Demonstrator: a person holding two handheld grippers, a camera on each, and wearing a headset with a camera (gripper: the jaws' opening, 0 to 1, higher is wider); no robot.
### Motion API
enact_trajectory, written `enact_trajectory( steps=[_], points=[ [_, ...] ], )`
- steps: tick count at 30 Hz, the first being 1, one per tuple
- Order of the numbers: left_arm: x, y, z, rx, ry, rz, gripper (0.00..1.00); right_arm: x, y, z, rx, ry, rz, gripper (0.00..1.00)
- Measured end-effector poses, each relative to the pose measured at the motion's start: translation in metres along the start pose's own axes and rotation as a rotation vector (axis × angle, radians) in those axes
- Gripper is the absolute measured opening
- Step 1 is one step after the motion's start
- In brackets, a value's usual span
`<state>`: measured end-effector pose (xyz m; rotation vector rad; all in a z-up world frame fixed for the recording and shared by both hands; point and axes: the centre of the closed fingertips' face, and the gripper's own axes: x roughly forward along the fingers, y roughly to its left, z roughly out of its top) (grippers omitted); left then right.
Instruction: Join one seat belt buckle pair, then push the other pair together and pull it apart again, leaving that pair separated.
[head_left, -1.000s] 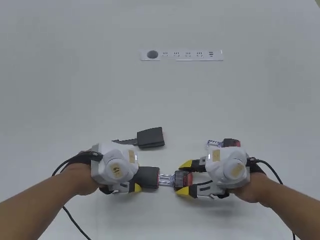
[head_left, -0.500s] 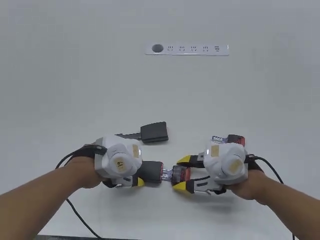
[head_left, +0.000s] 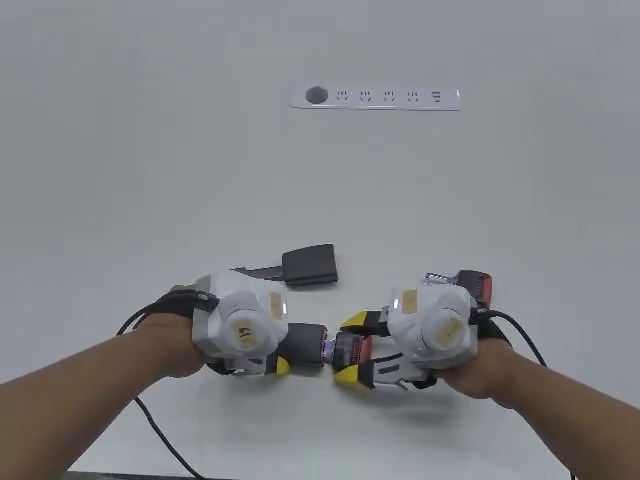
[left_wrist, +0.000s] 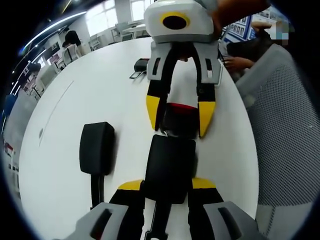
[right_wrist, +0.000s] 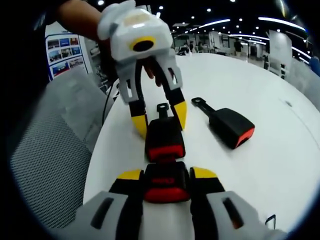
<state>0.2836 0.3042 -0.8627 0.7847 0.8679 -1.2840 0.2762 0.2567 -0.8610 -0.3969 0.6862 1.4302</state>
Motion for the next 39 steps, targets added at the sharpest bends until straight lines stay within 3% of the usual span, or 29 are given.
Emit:
enact_trajectory(
  steps=[10,28,39],
  points=[
    [-0.0006,-0.0008,-0.0012,0.011,-0.001,-0.011,0.34,0.0015,-0.0012,0.0020,-0.011,0.027,-0.007,0.35],
    [-0.0009,0.0011,0.0005,0.018,-0.011,-0.009,0.34,0.0014,0.0034,0.0057,-0.013,0.027,-0.002,0.35],
    [-0.0019,0.0013,0.0001,0.018,-0.060,-0.010,0.34,0.0003,0.0044,0.0050,-0.017,0.003,-0.001,0.36]
  ],
)
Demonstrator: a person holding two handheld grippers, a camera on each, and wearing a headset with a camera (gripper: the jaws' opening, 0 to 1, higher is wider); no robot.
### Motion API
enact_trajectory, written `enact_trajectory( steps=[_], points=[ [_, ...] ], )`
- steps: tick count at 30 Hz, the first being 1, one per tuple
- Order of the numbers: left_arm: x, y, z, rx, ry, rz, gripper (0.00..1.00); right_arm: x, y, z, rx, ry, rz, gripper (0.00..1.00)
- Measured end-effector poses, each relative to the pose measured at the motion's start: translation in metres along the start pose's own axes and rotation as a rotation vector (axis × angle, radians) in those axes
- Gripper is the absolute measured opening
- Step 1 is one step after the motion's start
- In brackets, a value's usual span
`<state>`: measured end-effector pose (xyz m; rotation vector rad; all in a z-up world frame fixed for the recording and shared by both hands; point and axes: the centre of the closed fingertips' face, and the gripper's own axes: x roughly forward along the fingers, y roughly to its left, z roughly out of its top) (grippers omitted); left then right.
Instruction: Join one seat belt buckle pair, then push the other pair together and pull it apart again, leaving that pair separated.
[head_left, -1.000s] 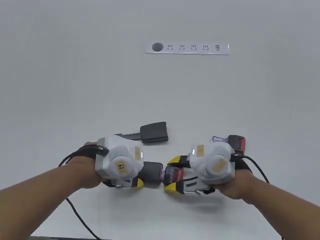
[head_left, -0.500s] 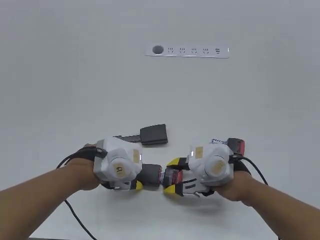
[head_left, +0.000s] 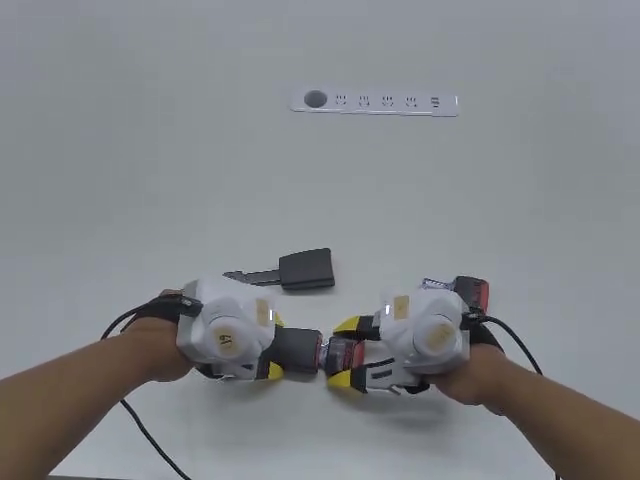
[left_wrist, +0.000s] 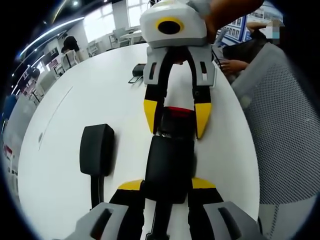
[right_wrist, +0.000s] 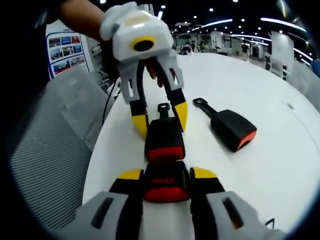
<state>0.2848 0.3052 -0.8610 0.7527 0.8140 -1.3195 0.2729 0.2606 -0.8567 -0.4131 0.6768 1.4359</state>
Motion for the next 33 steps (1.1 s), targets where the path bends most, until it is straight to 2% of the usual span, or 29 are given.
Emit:
enact_trajectory(
  steps=[5,16,23,33],
  points=[
    [-0.0007,0.0004,-0.0002,0.021,-0.029,-0.012,0.34,-0.0008,-0.0005,-0.0007,0.003,-0.011,0.006,0.36],
    [-0.0014,-0.0020,-0.0007,0.056,-0.047,-0.029,0.33,-0.0026,-0.0010,-0.0025,0.006,-0.043,0.017,0.35],
    [-0.0027,-0.0027,-0.0012,0.056,-0.076,-0.017,0.32,-0.0028,-0.0012,-0.0024,0.017,-0.070,0.015,0.35],
    [-0.0035,-0.0035,-0.0024,0.062,-0.106,-0.029,0.32,-0.0042,-0.0020,-0.0021,0.041,-0.108,0.013,0.35]
  ],
)
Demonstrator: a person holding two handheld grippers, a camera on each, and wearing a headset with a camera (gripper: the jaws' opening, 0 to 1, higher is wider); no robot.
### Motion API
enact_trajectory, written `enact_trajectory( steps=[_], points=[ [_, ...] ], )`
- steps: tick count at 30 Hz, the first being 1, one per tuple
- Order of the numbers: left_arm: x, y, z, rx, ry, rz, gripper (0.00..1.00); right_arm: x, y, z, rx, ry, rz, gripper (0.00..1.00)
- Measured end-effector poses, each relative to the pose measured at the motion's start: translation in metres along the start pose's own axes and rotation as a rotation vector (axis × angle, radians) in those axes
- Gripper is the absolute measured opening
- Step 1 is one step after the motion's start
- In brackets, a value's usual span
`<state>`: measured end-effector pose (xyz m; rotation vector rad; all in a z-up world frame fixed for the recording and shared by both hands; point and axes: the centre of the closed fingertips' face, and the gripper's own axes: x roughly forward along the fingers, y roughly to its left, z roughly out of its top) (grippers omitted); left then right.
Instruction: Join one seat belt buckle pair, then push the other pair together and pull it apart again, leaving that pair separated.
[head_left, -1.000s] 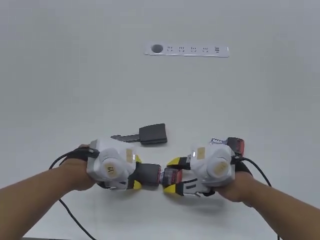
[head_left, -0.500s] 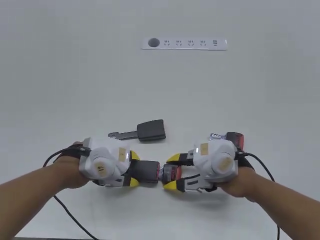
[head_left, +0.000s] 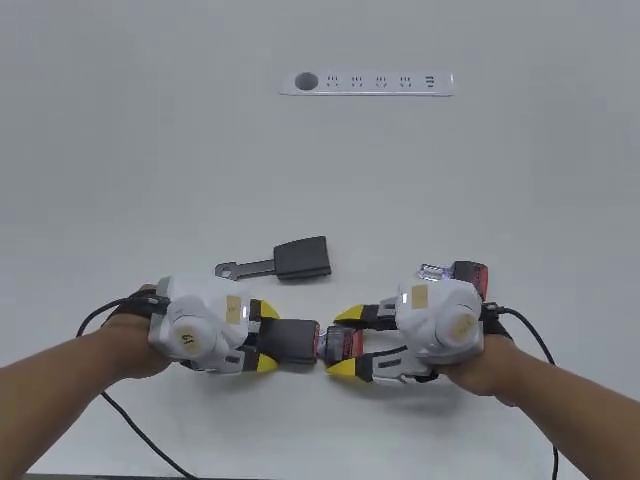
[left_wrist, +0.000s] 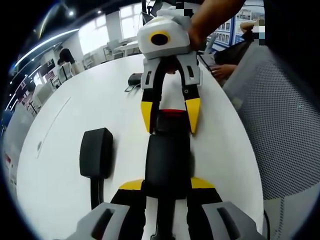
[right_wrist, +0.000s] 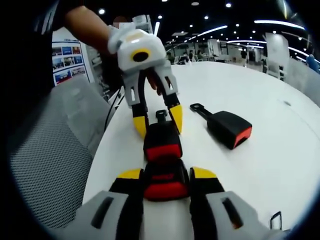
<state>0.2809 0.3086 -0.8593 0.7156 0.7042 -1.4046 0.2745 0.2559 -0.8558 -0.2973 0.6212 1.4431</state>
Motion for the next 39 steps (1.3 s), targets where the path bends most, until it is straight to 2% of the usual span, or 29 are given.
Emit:
enact_trajectory(
  steps=[39],
  points=[
    [-0.0014,-0.0012,0.0013,0.028,-0.027,-0.002,0.32,-0.0030,-0.0015,0.0008,0.050,-0.046,-0.007,0.35]
  ],
)
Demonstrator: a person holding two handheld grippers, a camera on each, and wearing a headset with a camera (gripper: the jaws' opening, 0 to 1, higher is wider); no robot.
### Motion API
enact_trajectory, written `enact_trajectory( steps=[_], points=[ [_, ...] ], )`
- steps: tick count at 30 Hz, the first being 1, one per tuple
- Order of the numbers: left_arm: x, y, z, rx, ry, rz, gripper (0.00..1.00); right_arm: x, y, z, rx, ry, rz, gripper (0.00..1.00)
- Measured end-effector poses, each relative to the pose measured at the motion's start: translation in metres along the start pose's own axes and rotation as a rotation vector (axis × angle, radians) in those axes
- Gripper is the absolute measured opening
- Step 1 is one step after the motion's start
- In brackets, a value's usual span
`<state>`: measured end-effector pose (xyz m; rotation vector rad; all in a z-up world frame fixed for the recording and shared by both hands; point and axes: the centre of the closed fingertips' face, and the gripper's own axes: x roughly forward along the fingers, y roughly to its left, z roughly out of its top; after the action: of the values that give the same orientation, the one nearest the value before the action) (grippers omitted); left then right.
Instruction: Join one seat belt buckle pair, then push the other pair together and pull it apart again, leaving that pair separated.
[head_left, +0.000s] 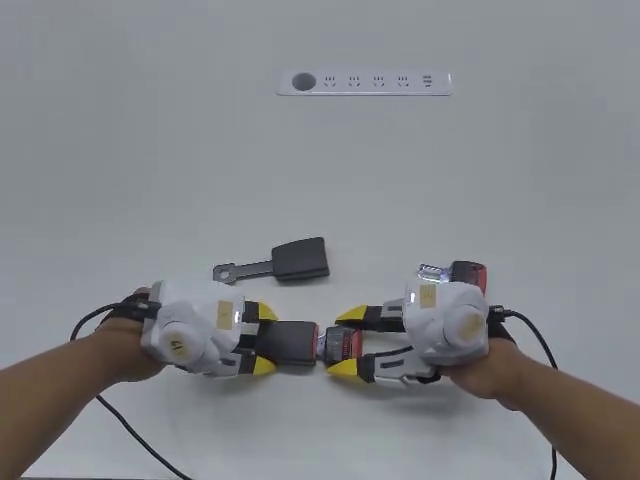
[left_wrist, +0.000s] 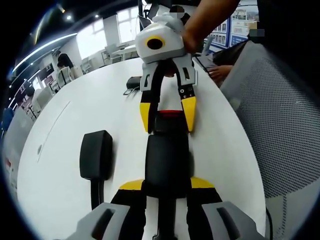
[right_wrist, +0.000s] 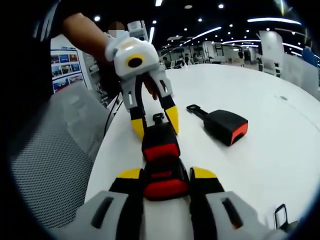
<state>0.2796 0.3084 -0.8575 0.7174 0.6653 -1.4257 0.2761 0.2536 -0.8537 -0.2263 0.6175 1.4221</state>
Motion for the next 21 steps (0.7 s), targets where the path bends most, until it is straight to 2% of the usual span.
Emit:
enact_trajectory(
  steps=[7,9,10,11,12,13,14,15,16,17,18,19,21],
  points=[
    [0.000,0.000,0.000,-0.008,-0.002,0.003,0.32,0.001,0.000,0.001,0.017,-0.008,-0.005,0.36],
    [0.000,0.000,0.000,-0.041,-0.002,0.000,0.33,0.001,0.001,0.003,0.031,-0.003,0.008,0.37],
    [0.001,0.000,-0.001,-0.081,0.012,-0.005,0.34,0.001,0.001,0.004,0.034,-0.003,0.008,0.37],
    [0.001,0.000,0.001,-0.039,0.013,-0.003,0.34,0.002,0.002,0.002,-0.004,0.022,0.003,0.38],
    [0.002,-0.001,0.002,-0.044,0.022,-0.007,0.34,0.002,0.002,0.001,-0.055,0.038,-0.005,0.39],
    [0.002,-0.002,0.002,-0.037,0.033,-0.011,0.35,0.001,0.006,-0.002,-0.076,0.062,-0.002,0.39],
    [0.000,0.003,0.002,-0.001,0.056,0.026,0.36,0.002,0.007,-0.001,-0.036,0.066,-0.025,0.40],
    [-0.001,0.006,0.002,0.027,0.076,0.050,0.40,0.001,0.008,0.000,-0.022,0.071,-0.026,0.45],
    [-0.003,0.004,0.003,0.032,0.092,0.054,0.45,-0.003,0.009,0.006,-0.007,0.041,-0.029,0.54],
    [-0.004,0.002,0.008,0.013,0.063,0.047,0.49,-0.005,0.007,0.014,0.015,0.001,-0.044,0.69],
    [-0.008,0.001,0.020,-0.033,-0.005,0.044,0.53,-0.011,0.003,0.021,0.036,-0.036,-0.065,0.80],
    [-0.010,0.004,0.025,-0.048,-0.027,0.060,0.58,-0.016,-0.001,0.023,0.058,-0.043,-0.092,0.88],
    [-0.019,0.015,0.030,-0.086,-0.050,0.110,0.63,-0.031,-0.012,0.030,0.051,-0.078,-0.143,0.87]
  ],
)
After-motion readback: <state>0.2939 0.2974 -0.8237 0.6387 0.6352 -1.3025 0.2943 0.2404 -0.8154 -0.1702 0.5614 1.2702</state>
